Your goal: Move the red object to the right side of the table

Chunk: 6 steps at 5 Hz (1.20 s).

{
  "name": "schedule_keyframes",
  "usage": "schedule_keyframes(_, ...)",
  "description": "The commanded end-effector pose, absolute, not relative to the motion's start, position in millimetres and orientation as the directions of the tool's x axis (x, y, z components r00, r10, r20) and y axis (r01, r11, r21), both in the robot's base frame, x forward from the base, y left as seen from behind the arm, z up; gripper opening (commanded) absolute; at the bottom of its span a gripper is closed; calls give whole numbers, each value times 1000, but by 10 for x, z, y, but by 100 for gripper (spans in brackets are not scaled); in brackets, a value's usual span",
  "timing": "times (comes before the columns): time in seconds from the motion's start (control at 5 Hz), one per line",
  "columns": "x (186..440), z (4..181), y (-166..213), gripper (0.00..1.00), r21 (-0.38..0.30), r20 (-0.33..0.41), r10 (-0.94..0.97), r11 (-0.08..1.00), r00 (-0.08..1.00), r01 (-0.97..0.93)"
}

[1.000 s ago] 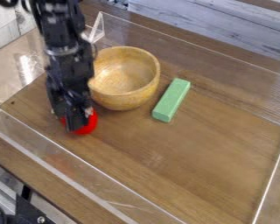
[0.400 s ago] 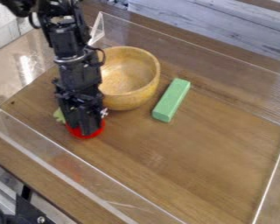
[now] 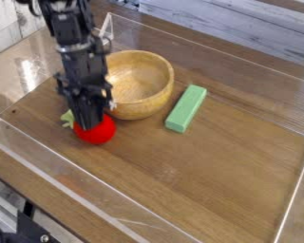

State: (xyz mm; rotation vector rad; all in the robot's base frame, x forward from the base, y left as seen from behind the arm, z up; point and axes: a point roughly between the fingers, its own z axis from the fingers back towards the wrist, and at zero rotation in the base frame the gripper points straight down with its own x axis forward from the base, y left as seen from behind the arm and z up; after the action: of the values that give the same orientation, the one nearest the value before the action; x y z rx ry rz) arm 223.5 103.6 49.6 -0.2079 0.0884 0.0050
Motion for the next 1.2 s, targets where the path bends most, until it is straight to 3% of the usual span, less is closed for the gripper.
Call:
schedule_keyframes(0.0,2339,670,1085,100,-216,-72,56,974,996,-71)
schedule_keyframes(0.2,2365,759,1073,100,-234,-93,94,965,991,-114)
schedule_keyframes(0.4,2334,710,1105,0,-229,-113,16,972,994,-42)
schedule_keyframes(0.6,2305,661,1145,100,-220,-133,-48,975,990,17)
schedule_keyframes(0.8,2252,582,1134,0,-231,-146,-35,973,989,1)
schedule_keyframes(1.0,2198,505,1120,100,-243,-158,-21,970,987,-18)
